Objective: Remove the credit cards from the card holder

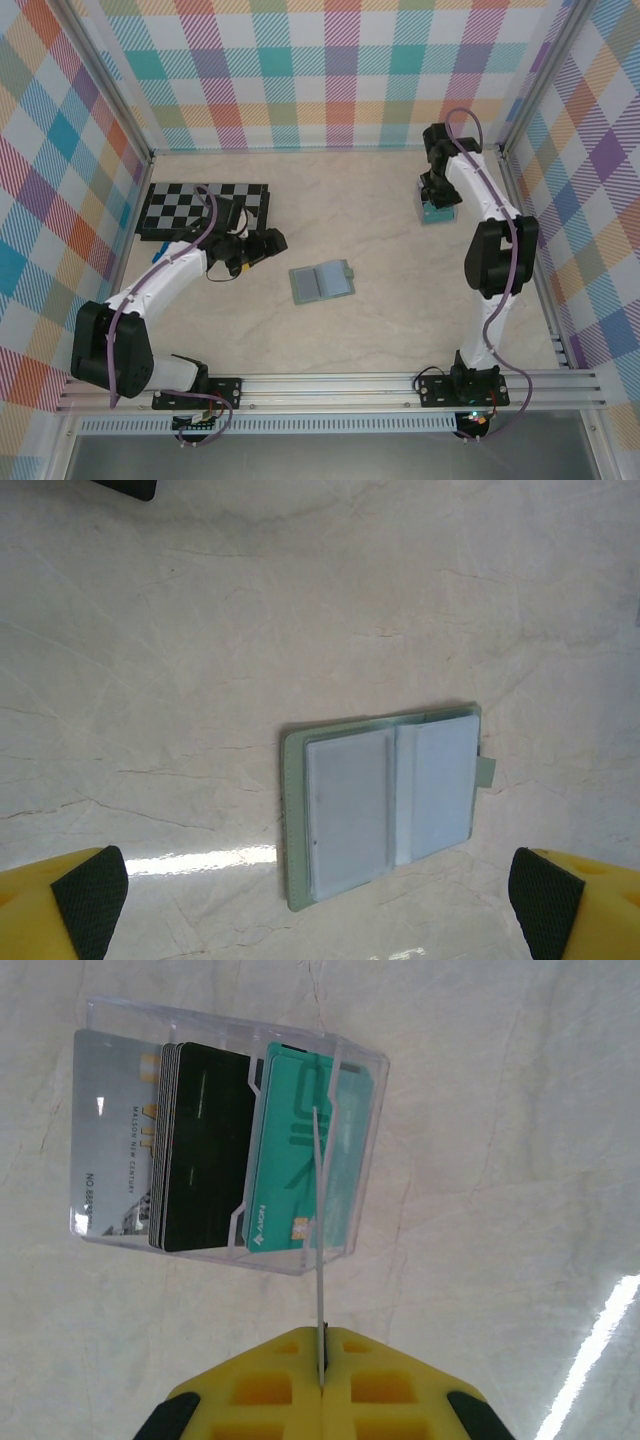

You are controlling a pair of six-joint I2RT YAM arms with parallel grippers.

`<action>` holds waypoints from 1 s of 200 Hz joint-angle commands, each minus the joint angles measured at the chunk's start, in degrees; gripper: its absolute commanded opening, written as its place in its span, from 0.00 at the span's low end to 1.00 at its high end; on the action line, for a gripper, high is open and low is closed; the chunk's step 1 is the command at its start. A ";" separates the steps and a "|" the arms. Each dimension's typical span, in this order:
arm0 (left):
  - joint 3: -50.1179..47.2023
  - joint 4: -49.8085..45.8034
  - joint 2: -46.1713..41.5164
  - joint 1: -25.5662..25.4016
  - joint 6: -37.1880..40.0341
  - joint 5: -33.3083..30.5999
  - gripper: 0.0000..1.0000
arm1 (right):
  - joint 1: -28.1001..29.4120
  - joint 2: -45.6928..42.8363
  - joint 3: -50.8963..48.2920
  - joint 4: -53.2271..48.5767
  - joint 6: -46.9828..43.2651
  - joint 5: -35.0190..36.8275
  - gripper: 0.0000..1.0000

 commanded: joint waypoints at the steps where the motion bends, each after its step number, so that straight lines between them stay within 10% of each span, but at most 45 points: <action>1: 1.77 -0.78 0.10 0.79 1.54 -0.99 1.00 | -0.69 2.85 3.07 -2.80 3.98 0.79 0.00; 200: 3.23 -0.60 6.51 0.75 2.68 1.53 1.00 | -2.34 14.34 11.86 -6.29 11.04 -1.03 0.00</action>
